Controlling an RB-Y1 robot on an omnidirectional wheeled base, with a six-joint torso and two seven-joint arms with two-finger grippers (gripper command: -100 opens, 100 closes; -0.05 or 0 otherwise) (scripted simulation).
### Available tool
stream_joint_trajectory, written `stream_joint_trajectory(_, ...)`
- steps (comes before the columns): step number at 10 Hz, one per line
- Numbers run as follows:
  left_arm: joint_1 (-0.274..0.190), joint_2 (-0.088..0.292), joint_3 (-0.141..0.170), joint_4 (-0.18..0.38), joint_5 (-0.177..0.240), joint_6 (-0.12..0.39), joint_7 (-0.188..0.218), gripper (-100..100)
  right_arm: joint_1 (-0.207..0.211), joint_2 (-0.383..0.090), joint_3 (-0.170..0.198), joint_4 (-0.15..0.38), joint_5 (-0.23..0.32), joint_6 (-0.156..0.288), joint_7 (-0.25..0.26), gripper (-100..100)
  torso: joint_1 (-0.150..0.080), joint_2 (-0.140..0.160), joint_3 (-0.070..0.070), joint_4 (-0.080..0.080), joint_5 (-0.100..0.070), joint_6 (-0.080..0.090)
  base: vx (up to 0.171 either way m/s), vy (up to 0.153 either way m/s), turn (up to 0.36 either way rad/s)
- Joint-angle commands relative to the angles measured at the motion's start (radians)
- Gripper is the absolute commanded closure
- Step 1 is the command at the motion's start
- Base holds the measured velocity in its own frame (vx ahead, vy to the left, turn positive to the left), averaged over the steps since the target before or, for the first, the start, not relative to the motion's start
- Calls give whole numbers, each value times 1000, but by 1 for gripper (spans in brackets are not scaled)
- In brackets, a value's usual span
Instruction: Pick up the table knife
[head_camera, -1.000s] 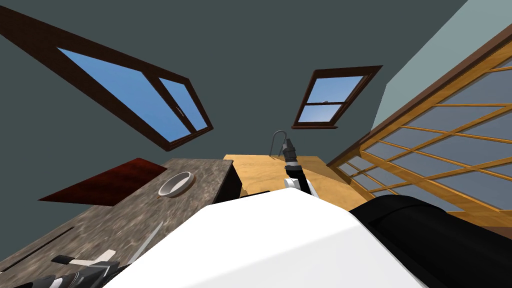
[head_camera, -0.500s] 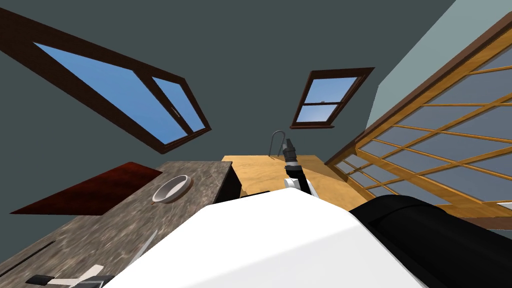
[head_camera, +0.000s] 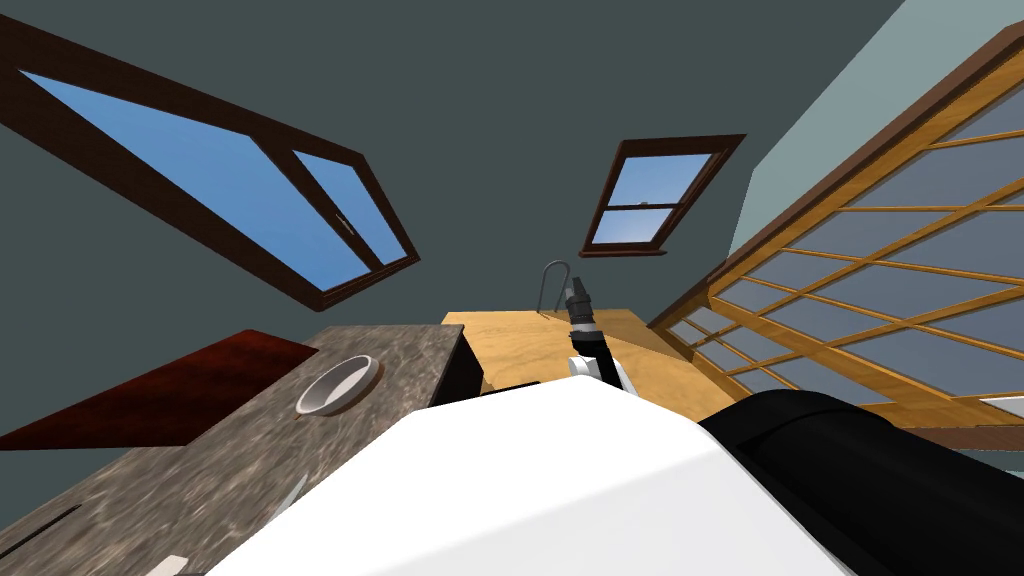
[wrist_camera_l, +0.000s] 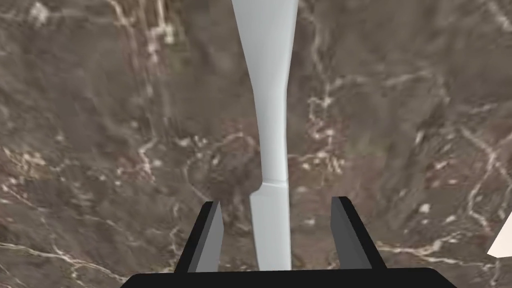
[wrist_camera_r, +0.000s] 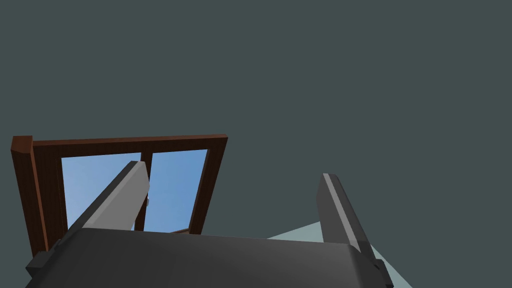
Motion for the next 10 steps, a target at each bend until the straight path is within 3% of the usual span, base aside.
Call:
stream_joint_trajectory(1,0,0,0,0,0,0,0,100,0,0,0,0,0,0,0,0,0,0,0,0,0,0,0,0,0)
stream_joint_trajectory(4,0,0,0,0,0,-1,1,100,0,0,0,0,0,0,0,0,2,1,1,0,3,0,0,0,0)
stream_joint_trajectory(5,1,0,0,0,0,-1,1,0,0,0,0,0,0,0,0,0,3,1,1,0,3,0,0,0,0)
stream_joint_trajectory(6,-14,31,4,16,5,-24,17,100,0,0,0,0,0,0,0,0,3,1,1,1,3,0,-28,-26,85)
stream_joint_trajectory(10,-2,109,50,41,30,-72,43,100,0,0,0,0,0,0,0,0,1,4,2,1,2,0,-48,-26,82)
